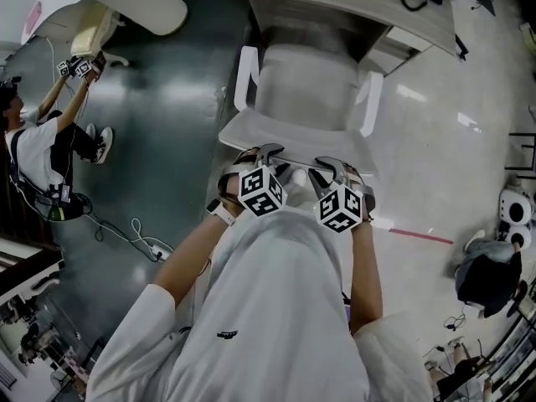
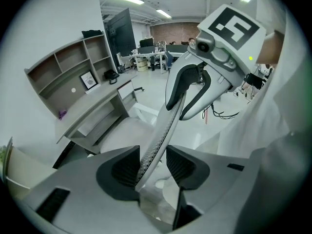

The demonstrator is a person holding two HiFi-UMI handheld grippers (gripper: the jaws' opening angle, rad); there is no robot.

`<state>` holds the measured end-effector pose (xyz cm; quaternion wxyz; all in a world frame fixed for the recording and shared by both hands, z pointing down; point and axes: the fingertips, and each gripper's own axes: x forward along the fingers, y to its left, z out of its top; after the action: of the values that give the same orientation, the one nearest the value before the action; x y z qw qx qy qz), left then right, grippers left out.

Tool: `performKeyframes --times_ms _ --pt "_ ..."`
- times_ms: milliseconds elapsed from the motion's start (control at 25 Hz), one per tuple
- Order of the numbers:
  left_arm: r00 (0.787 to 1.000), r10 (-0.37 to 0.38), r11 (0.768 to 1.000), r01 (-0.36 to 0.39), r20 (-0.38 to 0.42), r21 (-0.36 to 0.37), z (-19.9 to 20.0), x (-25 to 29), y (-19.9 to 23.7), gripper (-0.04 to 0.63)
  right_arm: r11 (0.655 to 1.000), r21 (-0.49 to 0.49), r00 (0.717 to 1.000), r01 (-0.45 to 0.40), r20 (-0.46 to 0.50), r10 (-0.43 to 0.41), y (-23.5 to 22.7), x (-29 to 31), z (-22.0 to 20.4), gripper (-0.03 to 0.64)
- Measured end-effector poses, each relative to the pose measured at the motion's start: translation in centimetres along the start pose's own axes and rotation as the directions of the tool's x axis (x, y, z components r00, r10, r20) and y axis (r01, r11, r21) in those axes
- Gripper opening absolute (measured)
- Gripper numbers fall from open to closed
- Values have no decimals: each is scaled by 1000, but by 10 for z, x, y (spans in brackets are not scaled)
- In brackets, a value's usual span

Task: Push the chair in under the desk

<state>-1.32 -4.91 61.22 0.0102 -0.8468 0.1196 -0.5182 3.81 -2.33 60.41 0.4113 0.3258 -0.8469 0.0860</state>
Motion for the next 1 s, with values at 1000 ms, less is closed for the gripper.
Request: performKeyframes --times_ms 1000 --pt "997 51 999 -52 55 12 52 39 123 179 994 -44 993 102 65 -99 -126 39 36 121"
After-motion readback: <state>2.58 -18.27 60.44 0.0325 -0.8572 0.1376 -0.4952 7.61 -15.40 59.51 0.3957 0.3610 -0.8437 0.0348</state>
